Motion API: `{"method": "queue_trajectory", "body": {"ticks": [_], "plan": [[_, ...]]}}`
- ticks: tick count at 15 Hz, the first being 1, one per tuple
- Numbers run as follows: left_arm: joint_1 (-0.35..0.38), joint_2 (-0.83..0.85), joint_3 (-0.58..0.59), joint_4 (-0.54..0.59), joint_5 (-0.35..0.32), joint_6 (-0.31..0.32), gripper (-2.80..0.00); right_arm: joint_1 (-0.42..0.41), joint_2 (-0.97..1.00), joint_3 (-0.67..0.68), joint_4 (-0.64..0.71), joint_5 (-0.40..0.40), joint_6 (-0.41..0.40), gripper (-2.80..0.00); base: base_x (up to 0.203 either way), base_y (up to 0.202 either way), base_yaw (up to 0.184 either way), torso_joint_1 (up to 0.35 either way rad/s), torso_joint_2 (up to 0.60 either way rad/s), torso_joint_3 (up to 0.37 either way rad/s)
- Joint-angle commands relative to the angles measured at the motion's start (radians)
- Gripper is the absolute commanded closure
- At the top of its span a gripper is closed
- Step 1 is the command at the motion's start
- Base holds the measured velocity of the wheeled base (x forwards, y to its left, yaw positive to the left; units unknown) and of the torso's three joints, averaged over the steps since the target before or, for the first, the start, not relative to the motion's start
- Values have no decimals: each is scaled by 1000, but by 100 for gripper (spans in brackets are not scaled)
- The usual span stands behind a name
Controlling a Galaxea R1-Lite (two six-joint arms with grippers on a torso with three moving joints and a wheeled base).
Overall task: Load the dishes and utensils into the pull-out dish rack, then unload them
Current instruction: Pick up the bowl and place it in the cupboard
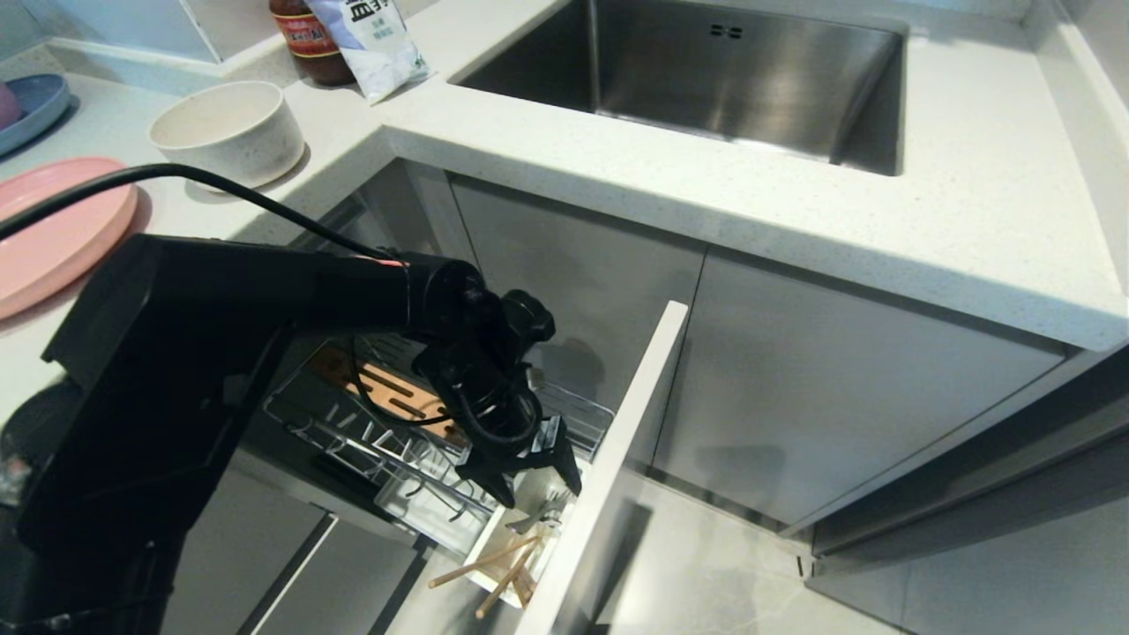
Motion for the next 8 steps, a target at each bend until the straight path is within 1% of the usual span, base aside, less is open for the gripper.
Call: {"method": "queue_trajectory", "body": {"ticks": [1,7,8], "plan": [[5,-63,2,6,-4,-5,-280,0,-2,2,0,0,0,0,0,0,0,0,0,0],[1,-213,22,24,-8,-23,-280,0,-2,0,0,0,1,0,0,0,0,0,0,0],[0,-236,29,25,-7,-23,0,0,-2,2,0,0,1,0,0,0,0,0,0,0]]}}
